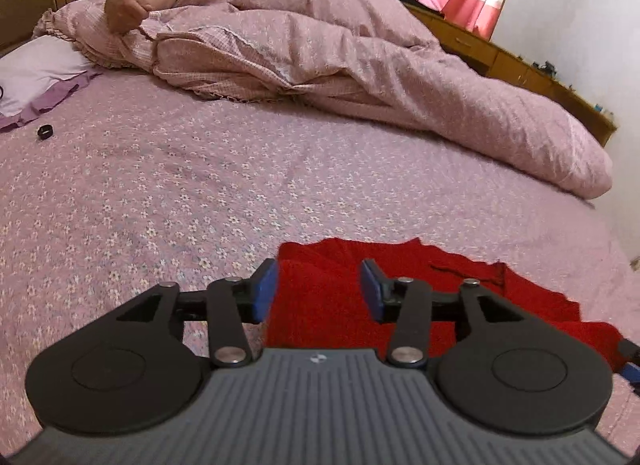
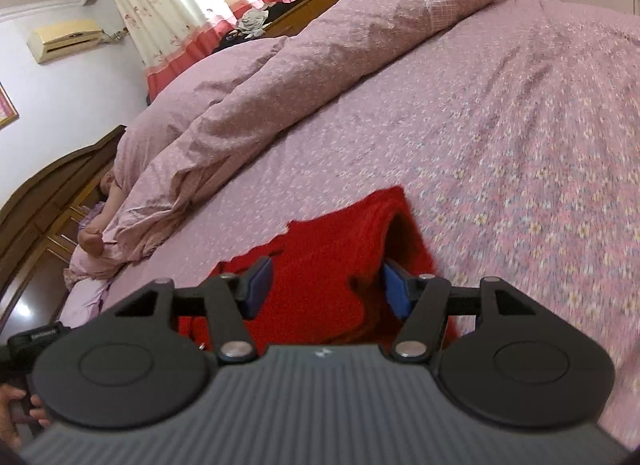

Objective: Fold small clothes

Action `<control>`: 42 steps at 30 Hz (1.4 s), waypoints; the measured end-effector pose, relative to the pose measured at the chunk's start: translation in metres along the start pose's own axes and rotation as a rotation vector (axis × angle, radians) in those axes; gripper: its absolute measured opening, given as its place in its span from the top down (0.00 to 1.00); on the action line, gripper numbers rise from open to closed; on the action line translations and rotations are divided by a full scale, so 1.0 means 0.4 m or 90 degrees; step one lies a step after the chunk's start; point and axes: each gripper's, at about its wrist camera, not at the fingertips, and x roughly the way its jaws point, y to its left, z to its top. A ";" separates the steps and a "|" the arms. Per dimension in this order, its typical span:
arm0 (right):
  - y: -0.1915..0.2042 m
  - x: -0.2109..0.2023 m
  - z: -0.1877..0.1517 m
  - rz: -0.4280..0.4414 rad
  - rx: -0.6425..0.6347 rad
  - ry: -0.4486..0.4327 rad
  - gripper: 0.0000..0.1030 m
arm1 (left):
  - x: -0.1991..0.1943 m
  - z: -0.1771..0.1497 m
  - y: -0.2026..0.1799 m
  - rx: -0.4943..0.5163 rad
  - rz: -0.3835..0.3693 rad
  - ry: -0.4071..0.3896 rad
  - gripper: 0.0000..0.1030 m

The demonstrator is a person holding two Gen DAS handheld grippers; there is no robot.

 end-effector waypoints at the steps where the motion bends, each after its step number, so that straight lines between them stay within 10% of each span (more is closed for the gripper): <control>1: 0.002 -0.006 -0.008 0.003 0.006 0.000 0.40 | -0.011 -0.008 -0.002 -0.003 -0.003 0.000 0.47; 13: 0.027 0.022 -0.087 0.013 0.033 0.057 0.40 | 0.041 -0.143 -0.027 -0.090 -0.068 0.123 0.43; 25: 0.024 0.075 -0.079 0.025 0.067 0.042 0.40 | 0.131 -0.119 -0.027 -0.141 -0.065 0.093 0.46; 27: 0.025 0.083 -0.071 0.029 0.067 0.034 0.44 | 0.146 -0.109 -0.035 -0.133 -0.056 0.094 0.69; 30: 0.027 0.101 -0.057 0.035 0.069 0.033 0.86 | 0.159 -0.087 -0.036 -0.129 -0.055 0.093 0.86; 42: 0.062 0.192 0.051 0.054 0.047 -0.017 0.90 | 0.246 0.046 -0.090 -0.055 -0.024 0.055 0.89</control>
